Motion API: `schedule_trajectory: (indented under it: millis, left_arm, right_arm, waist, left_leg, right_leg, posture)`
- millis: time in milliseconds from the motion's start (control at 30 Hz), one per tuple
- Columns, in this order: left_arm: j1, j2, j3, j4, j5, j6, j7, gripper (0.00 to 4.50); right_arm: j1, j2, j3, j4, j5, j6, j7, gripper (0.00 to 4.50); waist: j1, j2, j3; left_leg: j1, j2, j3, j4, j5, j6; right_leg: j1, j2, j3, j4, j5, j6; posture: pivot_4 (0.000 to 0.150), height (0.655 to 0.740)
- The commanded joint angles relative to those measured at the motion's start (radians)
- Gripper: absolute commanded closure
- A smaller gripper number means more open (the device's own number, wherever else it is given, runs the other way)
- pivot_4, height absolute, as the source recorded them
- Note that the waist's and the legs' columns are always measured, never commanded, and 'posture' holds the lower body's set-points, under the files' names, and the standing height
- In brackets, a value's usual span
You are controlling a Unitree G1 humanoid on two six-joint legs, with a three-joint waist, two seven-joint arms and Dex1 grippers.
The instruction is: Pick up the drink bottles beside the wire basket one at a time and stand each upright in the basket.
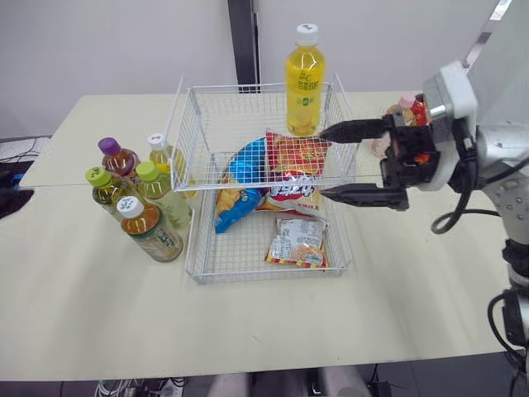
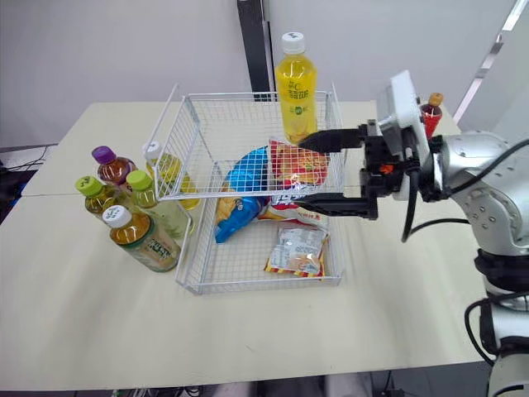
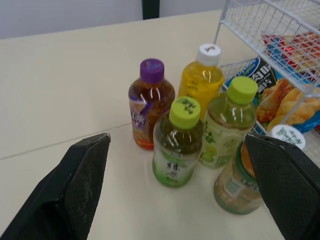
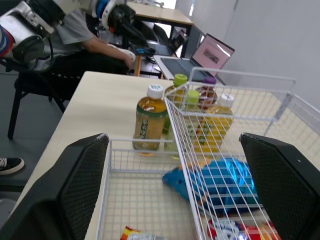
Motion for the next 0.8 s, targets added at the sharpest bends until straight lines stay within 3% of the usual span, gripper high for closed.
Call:
schedule_trajectory:
  millis: [33,300,433,800]
  left_arm:
    - [0.052,-0.047,0.070,-0.070,-0.037,-0.017,0.044,0.05]
    - [-0.042,-0.217,0.015,-0.231,-0.160,0.042,0.310,0.05]
    - [-0.117,-0.284,-0.073,-0.266,-0.154,-0.024,0.455,0.05]
    - [-0.254,-0.300,-0.342,-0.106,-0.088,-0.241,0.624,0.05]
  right_arm:
    - [-0.042,0.024,0.022,-0.008,-0.042,-0.024,0.005,0.00]
    - [-0.033,0.074,0.037,-0.016,-0.089,-0.024,-0.004,0.00]
    - [-0.024,0.079,0.032,-0.027,-0.098,-0.024,-0.009,0.00]
    - [-0.020,0.093,0.019,-0.052,-0.076,0.013,-0.026,0.00]
  waist:
    - [0.006,-0.001,0.000]
    - [0.022,-0.002,-0.001]
    - [0.020,-0.002,-0.001]
    - [0.019,-0.002,-0.001]
  left_leg:
    - [0.000,0.001,0.000,0.000,0.000,0.000]
    - [0.000,0.006,0.000,0.000,0.000,-0.001]
    - [0.001,0.006,0.002,0.000,0.000,-0.001]
    - [0.002,0.008,0.005,0.000,0.000,-0.001]
  right_leg:
    - [0.000,0.000,0.000,0.000,0.001,-0.001]
    - [0.000,0.003,0.000,-0.003,0.004,-0.006]
    - [0.001,0.003,0.000,-0.003,0.005,-0.005]
    - [0.000,0.005,0.000,-0.003,0.006,-0.005]
  posture:
    - [0.150,0.7400]
    - [0.150,0.7400]
    - [0.150,0.7400]
    - [0.150,0.7400]
